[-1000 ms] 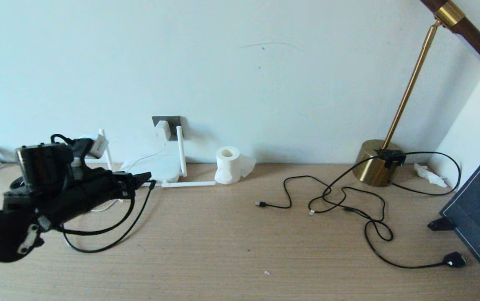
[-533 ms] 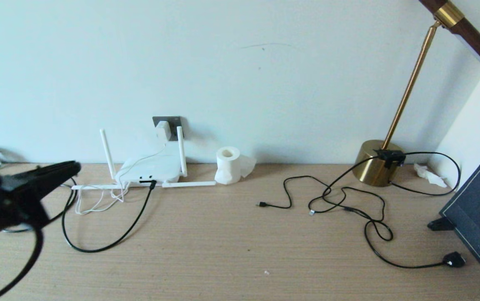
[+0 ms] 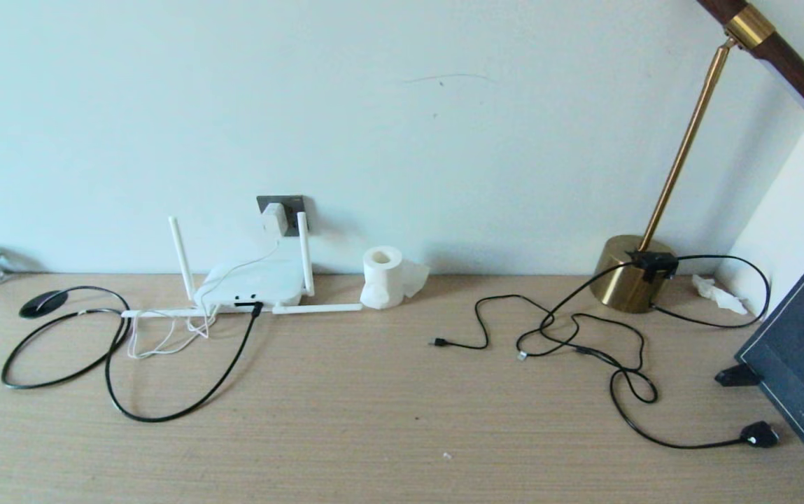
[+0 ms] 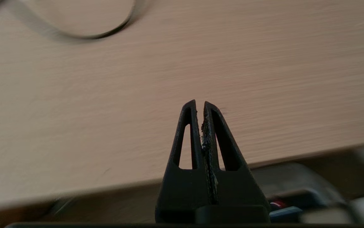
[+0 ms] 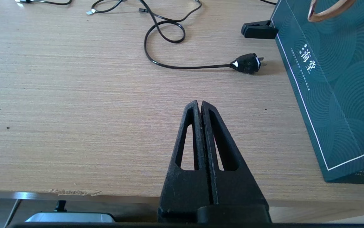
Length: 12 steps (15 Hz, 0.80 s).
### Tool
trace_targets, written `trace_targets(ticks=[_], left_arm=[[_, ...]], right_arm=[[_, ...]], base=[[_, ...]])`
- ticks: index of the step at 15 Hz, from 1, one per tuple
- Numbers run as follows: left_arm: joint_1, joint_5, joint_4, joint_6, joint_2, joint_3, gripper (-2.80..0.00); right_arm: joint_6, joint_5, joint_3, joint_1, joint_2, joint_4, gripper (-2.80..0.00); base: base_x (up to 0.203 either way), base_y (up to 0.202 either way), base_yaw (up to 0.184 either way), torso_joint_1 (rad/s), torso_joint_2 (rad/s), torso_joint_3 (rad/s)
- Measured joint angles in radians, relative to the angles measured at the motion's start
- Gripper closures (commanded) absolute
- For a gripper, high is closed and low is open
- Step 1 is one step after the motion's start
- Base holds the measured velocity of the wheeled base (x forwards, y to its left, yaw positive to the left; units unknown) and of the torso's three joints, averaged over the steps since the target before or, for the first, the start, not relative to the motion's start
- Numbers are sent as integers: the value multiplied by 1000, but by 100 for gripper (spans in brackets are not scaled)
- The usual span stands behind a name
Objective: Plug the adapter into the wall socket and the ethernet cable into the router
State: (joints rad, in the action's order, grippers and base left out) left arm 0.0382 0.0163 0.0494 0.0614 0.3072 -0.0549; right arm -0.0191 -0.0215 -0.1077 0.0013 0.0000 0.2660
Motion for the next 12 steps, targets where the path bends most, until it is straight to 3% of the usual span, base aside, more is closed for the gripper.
trace_targets(ticks=[2, 5, 6, 8, 12], left_arm=[[-69, 19, 4, 49, -59, 21, 0], [-55, 43, 0, 128, -204, 29, 0], [-49, 24, -1, 93, -241, 31, 0], [-42, -15, -13, -36, -280, 35, 0], [-38, -20, -17, -67, -306, 38, 0]], right_arm=[[0, 0, 0, 0, 0, 0, 0], [1, 0, 0, 0, 0, 0, 0], [0, 0, 0, 0, 0, 0, 0], [0, 0, 0, 0, 0, 1, 0], [1, 0, 0, 0, 0, 1, 0]], base=[[0, 0, 0, 0, 0, 0], [0, 0, 0, 0, 0, 0], [0, 0, 0, 0, 0, 0], [0, 0, 0, 0, 0, 0], [0, 0, 0, 0, 0, 0]])
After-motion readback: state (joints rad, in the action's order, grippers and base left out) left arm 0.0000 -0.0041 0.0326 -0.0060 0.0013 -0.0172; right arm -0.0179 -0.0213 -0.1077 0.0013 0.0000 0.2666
